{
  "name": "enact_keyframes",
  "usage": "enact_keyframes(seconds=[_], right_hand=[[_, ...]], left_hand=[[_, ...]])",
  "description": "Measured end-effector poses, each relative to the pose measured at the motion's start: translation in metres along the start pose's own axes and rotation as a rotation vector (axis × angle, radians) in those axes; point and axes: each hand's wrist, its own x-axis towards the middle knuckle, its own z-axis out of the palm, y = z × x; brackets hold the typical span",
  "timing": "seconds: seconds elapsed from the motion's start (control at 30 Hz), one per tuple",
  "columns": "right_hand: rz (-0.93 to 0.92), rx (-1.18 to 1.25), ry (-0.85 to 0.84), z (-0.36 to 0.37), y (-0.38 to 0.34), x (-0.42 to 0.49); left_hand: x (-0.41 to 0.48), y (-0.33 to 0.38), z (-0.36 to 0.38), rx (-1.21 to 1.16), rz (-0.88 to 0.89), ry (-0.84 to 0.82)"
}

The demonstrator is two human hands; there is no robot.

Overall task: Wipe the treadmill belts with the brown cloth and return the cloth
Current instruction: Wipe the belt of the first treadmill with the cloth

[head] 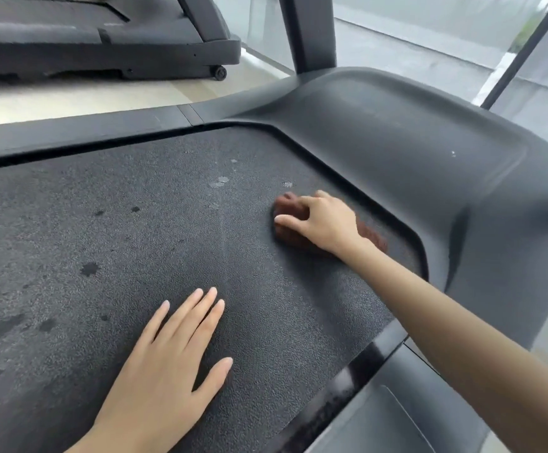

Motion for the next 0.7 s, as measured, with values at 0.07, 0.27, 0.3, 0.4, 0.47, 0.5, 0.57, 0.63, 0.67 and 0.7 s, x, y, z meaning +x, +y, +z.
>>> enact_keyframes(seconds=[0.07, 0.27, 0.3, 0.4, 0.47, 0.5, 0.57, 0.63, 0.67, 0.7], right_hand=[[-0.201, 0.038, 0.014, 0.007, -0.004, -0.032], [0.106, -0.189, 0.202, 0.007, 0.039, 0.019], [0.227, -0.183, 0.187, 0.006, 0.044, 0.035], [0.464, -0.042, 0.142, 0.009, 0.035, 0.069], [0.404, 0.044, 0.113, 0.013, 0.008, 0.072], [0.321, 0.071, 0.093, 0.014, -0.011, 0.066], [0.097, 0.066, 0.099, 0.024, -0.049, 0.037], [-0.133, 0.043, 0.152, 0.035, -0.073, -0.004], [-0.214, 0.031, 0.178, 0.036, -0.073, -0.016], [-0.256, 0.012, 0.190, 0.034, -0.066, -0.021]], left_hand=[[0.000, -0.001, 0.001, 0.014, 0.014, 0.003], [0.000, -0.001, 0.002, 0.016, 0.024, 0.054], [0.001, 0.000, 0.003, 0.017, 0.026, 0.078], [0.002, 0.002, 0.004, 0.036, 0.029, 0.115], [0.003, 0.001, 0.004, 0.041, 0.035, 0.121], [0.003, 0.001, 0.005, 0.044, 0.033, 0.123], [0.002, 0.000, 0.005, 0.047, 0.031, 0.123], [0.000, 0.000, 0.006, 0.058, 0.039, 0.117], [0.000, -0.001, 0.006, 0.066, 0.043, 0.113], [-0.001, -0.001, 0.006, 0.071, 0.046, 0.110]])
